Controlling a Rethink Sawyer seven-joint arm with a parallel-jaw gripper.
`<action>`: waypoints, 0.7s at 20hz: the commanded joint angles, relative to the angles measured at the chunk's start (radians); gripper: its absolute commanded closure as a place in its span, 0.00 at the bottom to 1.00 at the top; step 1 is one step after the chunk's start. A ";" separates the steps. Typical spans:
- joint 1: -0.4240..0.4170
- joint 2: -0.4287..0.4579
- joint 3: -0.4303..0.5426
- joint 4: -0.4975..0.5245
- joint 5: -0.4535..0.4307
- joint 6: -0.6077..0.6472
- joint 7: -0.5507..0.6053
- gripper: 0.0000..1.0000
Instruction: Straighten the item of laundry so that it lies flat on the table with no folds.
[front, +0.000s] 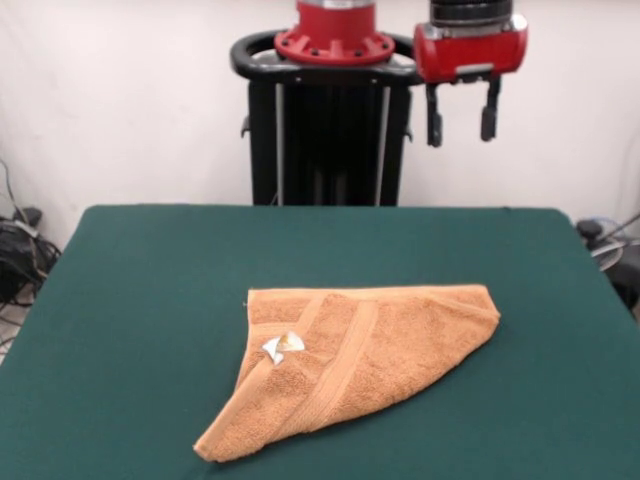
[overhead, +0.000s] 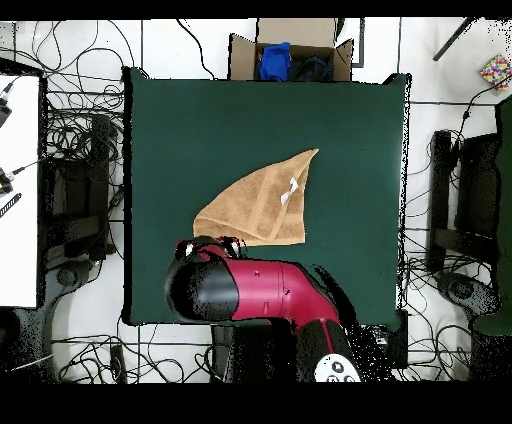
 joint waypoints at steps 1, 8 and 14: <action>-0.004 0.042 0.065 0.039 -0.091 -0.025 0.004 0.00; -0.038 0.105 0.062 0.000 -0.164 -0.049 -0.006 0.00; -0.044 0.155 0.038 0.044 -0.225 -0.156 0.054 0.00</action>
